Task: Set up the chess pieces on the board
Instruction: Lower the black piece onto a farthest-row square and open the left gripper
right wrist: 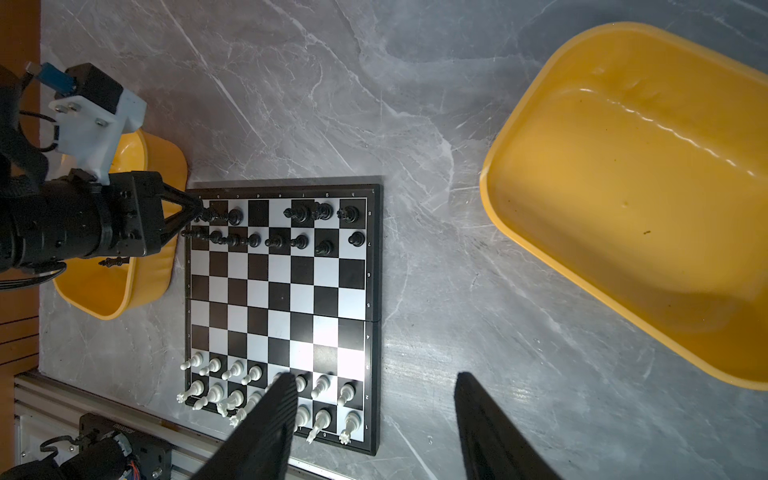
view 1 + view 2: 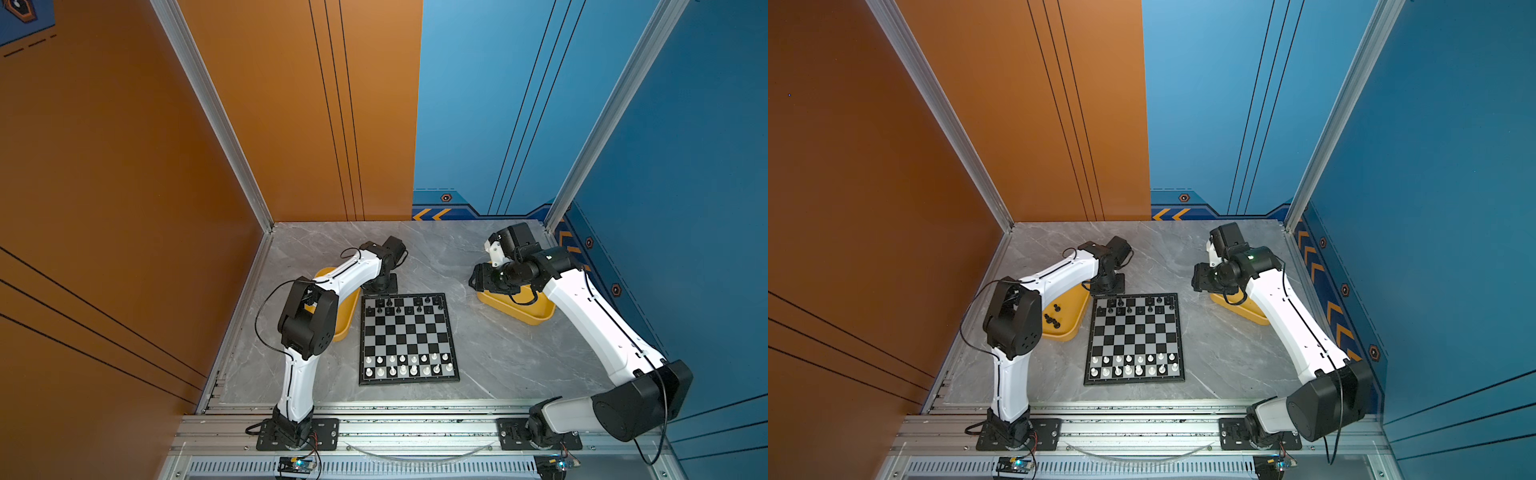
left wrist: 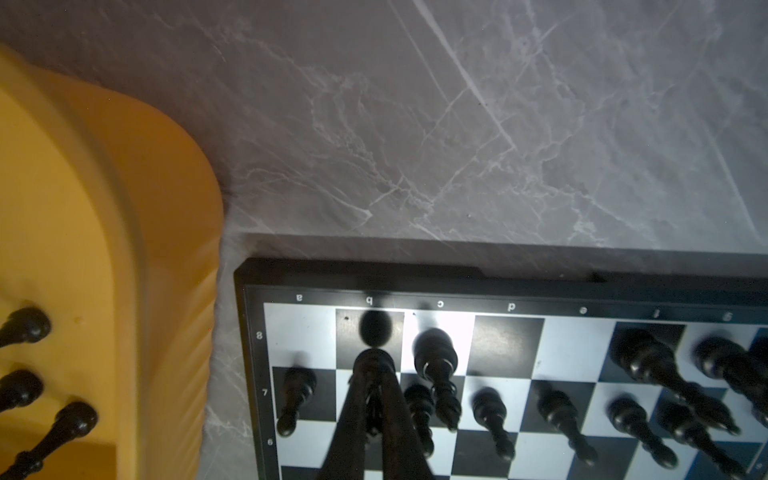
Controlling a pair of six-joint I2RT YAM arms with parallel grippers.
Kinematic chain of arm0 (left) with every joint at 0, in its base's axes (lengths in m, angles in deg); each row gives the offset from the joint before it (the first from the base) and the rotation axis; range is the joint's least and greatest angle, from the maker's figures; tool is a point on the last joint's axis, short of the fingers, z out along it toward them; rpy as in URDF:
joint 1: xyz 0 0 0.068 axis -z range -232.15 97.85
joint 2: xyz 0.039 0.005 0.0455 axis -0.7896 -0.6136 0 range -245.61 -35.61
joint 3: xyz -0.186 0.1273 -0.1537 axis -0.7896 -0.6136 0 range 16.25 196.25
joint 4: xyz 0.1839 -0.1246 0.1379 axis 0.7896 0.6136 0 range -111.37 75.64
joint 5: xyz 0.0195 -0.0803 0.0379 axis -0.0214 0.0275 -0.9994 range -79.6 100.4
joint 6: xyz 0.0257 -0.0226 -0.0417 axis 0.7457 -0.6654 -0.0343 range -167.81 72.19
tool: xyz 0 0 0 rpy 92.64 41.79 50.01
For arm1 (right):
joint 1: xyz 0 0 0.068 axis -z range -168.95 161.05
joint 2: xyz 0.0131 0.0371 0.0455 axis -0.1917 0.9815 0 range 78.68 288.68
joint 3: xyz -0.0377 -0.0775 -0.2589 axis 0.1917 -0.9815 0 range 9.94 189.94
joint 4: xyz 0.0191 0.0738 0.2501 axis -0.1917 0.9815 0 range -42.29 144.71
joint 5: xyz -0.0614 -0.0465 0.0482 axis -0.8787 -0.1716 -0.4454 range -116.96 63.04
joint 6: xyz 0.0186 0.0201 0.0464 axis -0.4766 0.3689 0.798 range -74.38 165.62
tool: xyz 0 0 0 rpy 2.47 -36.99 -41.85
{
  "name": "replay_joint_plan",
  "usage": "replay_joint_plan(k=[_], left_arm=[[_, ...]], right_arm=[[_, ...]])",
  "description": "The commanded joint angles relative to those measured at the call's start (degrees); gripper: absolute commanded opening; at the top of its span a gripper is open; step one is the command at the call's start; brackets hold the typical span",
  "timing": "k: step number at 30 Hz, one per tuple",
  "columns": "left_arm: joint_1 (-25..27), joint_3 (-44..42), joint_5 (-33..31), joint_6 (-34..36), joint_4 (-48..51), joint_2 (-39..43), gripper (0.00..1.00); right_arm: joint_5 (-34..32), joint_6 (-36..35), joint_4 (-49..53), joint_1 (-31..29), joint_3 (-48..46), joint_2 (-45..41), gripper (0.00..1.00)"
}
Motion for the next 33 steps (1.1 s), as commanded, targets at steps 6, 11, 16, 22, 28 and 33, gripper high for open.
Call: replay_joint_plan(k=[6,11,16,22,28,33], left_arm=[[-0.21,0.76,0.11,0.05,0.14,-1.87,0.00],[-0.16,0.77,-0.09,0.18,0.06,-2.15,0.01],[-0.33,0.85,-0.39,0.14,0.15,-2.15,0.10],[-0.74,1.27,-0.42,0.35,0.15,-1.64,0.26],[-1.27,1.55,-0.79,0.28,0.15,0.26,0.33],[-2.39,1.23,-1.53,0.19,0.26,3.34,0.36]], right_arm=[[0.11,0.07,0.73,0.74,-0.28,-0.75,0.63],[0.24,-0.08,0.72,1.08,-0.19,-0.65,0.63],[0.58,-0.16,0.65,1.40,-0.01,-0.36,0.63],[1.01,-0.38,0.65,1.46,0.32,0.48,0.63],[1.07,-0.69,0.63,1.49,1.40,1.58,0.63],[1.51,-0.78,0.19,1.40,2.60,3.07,0.63]])
